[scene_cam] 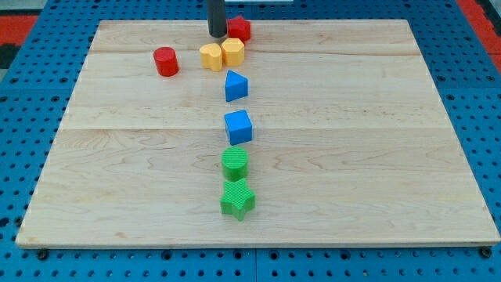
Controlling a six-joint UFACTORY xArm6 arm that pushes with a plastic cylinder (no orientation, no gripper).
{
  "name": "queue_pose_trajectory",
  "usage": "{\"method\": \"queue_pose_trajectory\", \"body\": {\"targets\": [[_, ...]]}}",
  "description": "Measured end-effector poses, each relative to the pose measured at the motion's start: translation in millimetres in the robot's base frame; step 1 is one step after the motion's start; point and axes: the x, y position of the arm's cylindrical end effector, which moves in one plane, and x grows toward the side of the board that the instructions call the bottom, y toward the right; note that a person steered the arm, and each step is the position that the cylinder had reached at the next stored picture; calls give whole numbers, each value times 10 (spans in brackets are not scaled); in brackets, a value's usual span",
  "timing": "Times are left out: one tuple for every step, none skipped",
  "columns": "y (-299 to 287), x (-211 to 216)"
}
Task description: Push the red circle close to the yellow heart
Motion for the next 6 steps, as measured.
{"method": "queue_pose_trajectory", "body": {"targets": [[-1210,284],[-1519,912],[-894,939],[-365,790],[49,746],[281,537]]}}
